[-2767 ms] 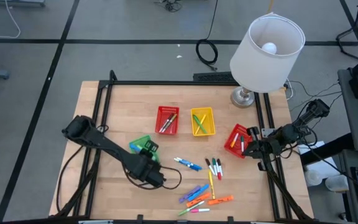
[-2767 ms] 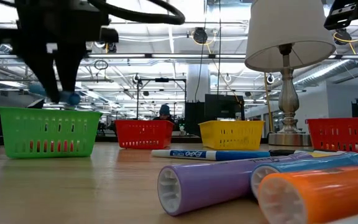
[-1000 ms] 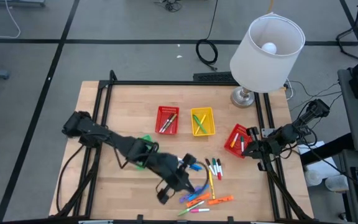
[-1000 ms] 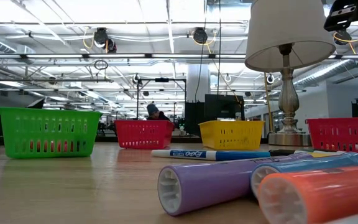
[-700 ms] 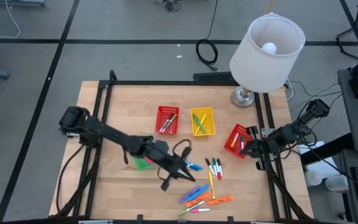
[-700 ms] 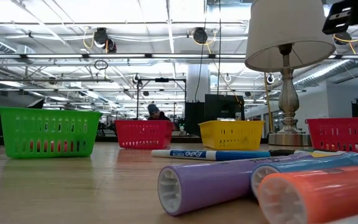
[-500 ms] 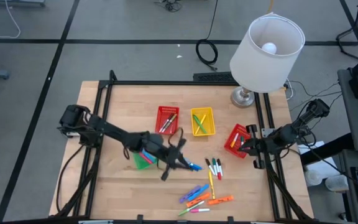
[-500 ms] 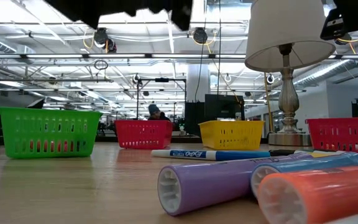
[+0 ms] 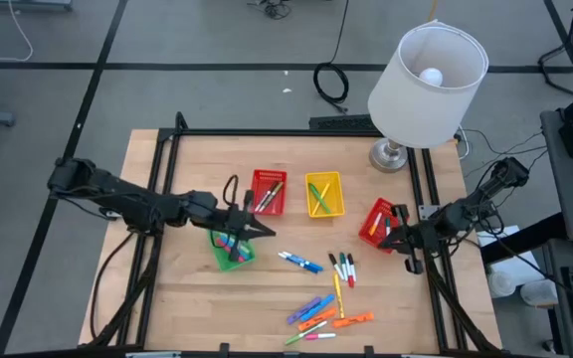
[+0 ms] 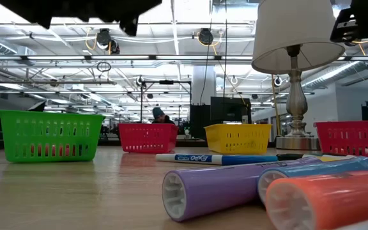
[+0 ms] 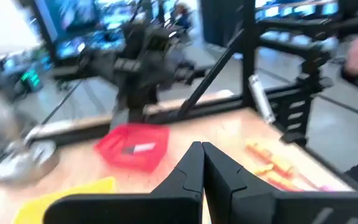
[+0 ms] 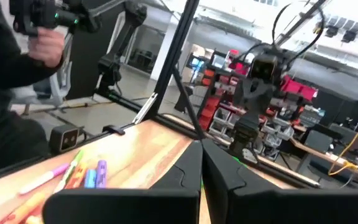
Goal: Pick & Place Markers
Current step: Put the light blue marker into the left red bin
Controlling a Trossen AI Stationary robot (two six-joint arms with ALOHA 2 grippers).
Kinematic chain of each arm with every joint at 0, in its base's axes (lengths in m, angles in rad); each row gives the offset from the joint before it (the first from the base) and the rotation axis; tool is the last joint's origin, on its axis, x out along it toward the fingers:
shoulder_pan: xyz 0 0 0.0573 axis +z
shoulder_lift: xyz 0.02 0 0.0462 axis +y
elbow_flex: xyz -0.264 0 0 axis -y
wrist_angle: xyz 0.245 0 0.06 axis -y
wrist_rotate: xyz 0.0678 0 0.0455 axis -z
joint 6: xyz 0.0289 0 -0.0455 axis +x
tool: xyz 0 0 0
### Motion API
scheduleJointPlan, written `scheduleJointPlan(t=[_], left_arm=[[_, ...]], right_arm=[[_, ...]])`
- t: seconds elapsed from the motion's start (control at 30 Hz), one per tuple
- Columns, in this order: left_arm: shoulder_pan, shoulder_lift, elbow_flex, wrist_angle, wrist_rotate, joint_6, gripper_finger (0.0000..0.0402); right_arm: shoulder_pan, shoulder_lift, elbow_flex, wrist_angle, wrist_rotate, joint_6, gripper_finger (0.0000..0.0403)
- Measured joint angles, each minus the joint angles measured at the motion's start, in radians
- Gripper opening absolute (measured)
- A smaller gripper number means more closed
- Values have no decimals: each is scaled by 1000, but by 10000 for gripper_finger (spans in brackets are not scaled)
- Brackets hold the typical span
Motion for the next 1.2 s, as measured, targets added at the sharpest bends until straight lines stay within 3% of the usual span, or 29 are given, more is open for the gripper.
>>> scheduleJointPlan(t=[0.2, 0.33, 0.53, 0.87, 1.2], left_arm=[[-7, 0, -19, -6, -36, 23, 3], [3, -38, 28, -72, -71, -47, 3], [-1, -38, 112, -399, -48, -121, 4], [13, -37, 118, -380, -95, -31, 5], [-9, -36, 118, -319, -93, -70, 5]], right_arm=[[0, 0, 0, 80, -2, -50, 0], [0, 0, 0, 133, 0, -97, 0], [0, 0, 0, 131, 0, -72, 0], [0, 0, 0, 148, 2, -98, 0], [0, 0, 0, 147, 3, -106, 0]])
